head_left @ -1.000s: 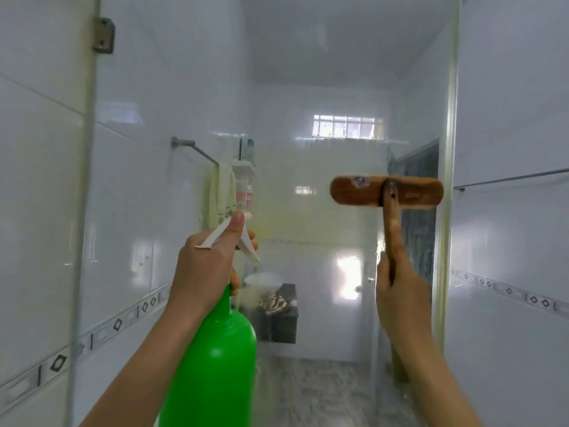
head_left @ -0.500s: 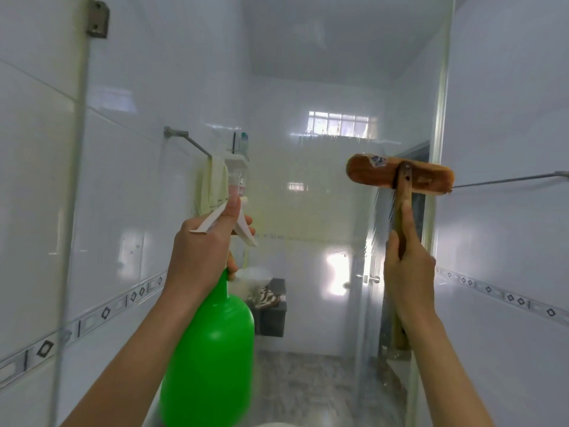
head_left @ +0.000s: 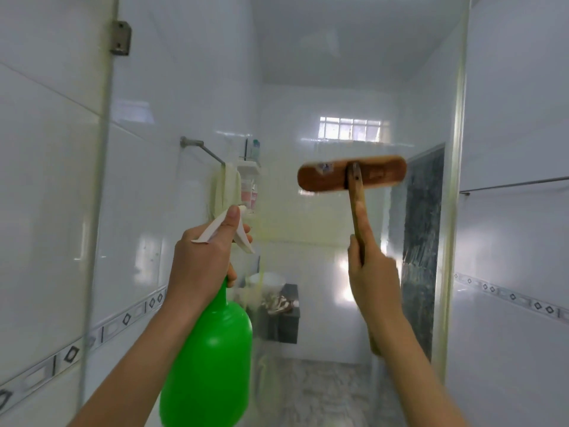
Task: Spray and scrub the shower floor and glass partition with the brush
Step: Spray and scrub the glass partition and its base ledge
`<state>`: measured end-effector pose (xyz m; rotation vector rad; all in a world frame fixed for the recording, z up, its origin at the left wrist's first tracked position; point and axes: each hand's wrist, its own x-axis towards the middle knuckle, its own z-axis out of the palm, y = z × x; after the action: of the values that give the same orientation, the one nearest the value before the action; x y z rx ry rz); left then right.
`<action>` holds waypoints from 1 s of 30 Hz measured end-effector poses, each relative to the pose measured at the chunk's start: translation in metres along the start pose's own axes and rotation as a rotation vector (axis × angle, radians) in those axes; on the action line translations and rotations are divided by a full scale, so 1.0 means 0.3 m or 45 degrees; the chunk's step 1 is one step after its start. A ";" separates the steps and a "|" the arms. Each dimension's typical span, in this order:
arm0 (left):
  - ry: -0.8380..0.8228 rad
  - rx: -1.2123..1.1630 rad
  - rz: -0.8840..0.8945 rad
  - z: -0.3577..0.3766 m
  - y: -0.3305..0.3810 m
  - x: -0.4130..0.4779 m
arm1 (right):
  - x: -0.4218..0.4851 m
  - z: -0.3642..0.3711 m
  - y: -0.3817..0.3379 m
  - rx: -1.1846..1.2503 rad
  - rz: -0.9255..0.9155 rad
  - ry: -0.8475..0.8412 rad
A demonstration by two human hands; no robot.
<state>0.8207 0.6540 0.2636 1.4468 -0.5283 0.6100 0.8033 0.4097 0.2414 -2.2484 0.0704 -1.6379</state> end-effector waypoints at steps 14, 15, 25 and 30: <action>0.145 0.108 0.010 -0.180 -0.044 0.016 | -0.231 0.190 -0.163 0.042 -0.007 -0.065; 0.146 0.104 0.013 -0.191 -0.045 0.015 | -0.321 0.195 -0.162 0.053 -0.008 -0.066; 0.226 0.142 -0.011 -0.290 -0.048 0.034 | -0.095 0.285 -0.324 -0.008 -0.096 -0.121; 0.247 0.049 -0.023 -0.349 -0.037 0.045 | -0.422 0.294 -0.309 0.034 0.011 -0.341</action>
<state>0.8347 0.7590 0.2579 1.4096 -0.3523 0.7406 0.8284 0.5500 0.1315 -2.4203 -0.0096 -1.3109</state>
